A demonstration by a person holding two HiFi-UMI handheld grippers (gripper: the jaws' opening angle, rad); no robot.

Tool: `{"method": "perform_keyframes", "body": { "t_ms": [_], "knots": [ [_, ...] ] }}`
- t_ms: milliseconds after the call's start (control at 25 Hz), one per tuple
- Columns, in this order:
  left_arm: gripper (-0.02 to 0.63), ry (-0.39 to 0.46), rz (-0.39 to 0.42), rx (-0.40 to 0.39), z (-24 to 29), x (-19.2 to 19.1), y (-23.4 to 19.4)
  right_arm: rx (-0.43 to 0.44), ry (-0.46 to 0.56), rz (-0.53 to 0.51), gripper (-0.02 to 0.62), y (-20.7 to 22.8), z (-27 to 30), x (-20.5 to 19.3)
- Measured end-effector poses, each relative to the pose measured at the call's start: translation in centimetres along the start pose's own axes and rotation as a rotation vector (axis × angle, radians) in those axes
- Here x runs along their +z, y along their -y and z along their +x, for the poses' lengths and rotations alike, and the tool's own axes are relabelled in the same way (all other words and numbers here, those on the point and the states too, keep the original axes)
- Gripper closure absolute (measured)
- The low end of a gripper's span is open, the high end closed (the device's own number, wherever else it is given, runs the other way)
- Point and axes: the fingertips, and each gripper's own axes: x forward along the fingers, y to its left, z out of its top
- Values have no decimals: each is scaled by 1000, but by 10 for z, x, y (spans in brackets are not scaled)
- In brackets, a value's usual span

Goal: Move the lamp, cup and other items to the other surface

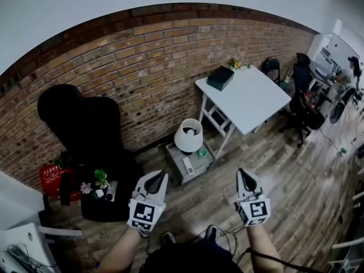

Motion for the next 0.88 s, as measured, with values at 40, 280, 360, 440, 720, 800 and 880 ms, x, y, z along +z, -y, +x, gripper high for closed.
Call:
{"method": "perform_keyframes", "body": {
  "t_ms": [40, 280, 360, 440, 720, 800, 880],
  "knots": [
    [584, 7, 3, -11, -3, -2, -7, -4, 14, 11, 591, -6, 0, 2],
    [580, -33, -59, -88, -10, -27, -27, 33, -17, -22, 569, -42, -2, 0],
    [484, -41, -73, -138, -5, -34, -22, 74, -31, -18, 529, -46, 2, -8],
    [388, -28, -71, -179, 3, -39, -18, 110, -52, 7, 464, -47, 10, -18],
    [350, -127, -90, -176, 47, -71, -21, 189, -75, 54, 382, -27, 67, -55],
    [347, -170, -105, -177, 67, -77, -21, 219, -90, 56, 382, -17, 87, -63],
    [345, -211, -102, -178, 90, -83, -21, 258, -98, 68, 379, -8, 111, -68]
  ]
}}
